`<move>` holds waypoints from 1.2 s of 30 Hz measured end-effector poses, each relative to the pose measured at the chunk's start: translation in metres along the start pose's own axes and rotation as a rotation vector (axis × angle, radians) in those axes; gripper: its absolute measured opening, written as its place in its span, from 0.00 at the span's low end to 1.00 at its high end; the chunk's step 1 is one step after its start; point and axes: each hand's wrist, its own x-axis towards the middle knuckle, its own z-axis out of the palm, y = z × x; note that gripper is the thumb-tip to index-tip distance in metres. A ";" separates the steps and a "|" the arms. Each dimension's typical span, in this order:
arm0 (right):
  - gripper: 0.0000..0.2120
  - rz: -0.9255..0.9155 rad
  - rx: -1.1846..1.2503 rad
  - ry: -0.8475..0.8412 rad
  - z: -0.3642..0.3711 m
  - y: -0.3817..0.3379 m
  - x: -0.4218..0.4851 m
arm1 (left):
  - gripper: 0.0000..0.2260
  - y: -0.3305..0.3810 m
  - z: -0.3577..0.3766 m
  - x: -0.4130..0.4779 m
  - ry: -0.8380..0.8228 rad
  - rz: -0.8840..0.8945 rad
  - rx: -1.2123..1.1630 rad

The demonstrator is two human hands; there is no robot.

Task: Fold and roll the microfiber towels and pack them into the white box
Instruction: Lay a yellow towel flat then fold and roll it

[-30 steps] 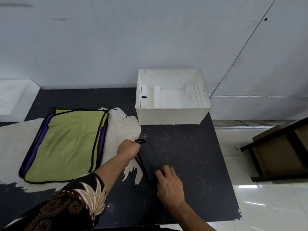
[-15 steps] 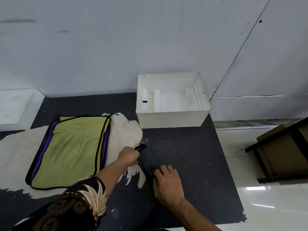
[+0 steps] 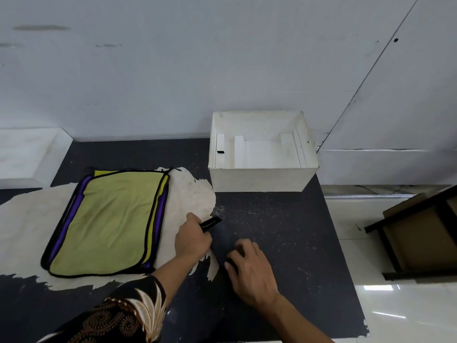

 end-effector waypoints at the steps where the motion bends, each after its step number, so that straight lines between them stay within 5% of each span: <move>1: 0.10 0.012 -0.014 -0.030 0.002 0.000 0.003 | 0.12 -0.002 0.001 -0.007 0.099 0.083 -0.013; 4: 0.14 0.058 -0.042 -0.164 0.007 -0.001 0.009 | 0.07 -0.017 0.010 -0.031 0.221 0.484 0.007; 7: 0.16 0.070 -0.051 -0.166 0.007 -0.002 0.011 | 0.12 -0.036 0.024 -0.048 0.089 0.707 0.189; 14: 0.17 0.021 -0.099 -0.121 0.022 0.003 0.001 | 0.30 -0.040 0.024 -0.042 -0.118 0.574 0.484; 20: 0.16 0.002 -0.157 -0.051 0.030 0.008 -0.003 | 0.38 -0.032 0.020 -0.033 -0.169 0.508 0.474; 26: 0.09 0.326 0.217 -0.068 0.010 -0.011 0.025 | 0.46 -0.019 0.017 -0.021 -0.216 0.370 0.364; 32: 0.28 0.702 0.559 -0.249 -0.004 -0.015 0.060 | 0.44 -0.015 0.011 -0.013 -0.330 0.359 0.418; 36: 0.14 0.739 0.679 -0.329 -0.010 -0.012 0.067 | 0.33 -0.020 0.012 -0.018 -0.356 0.288 0.110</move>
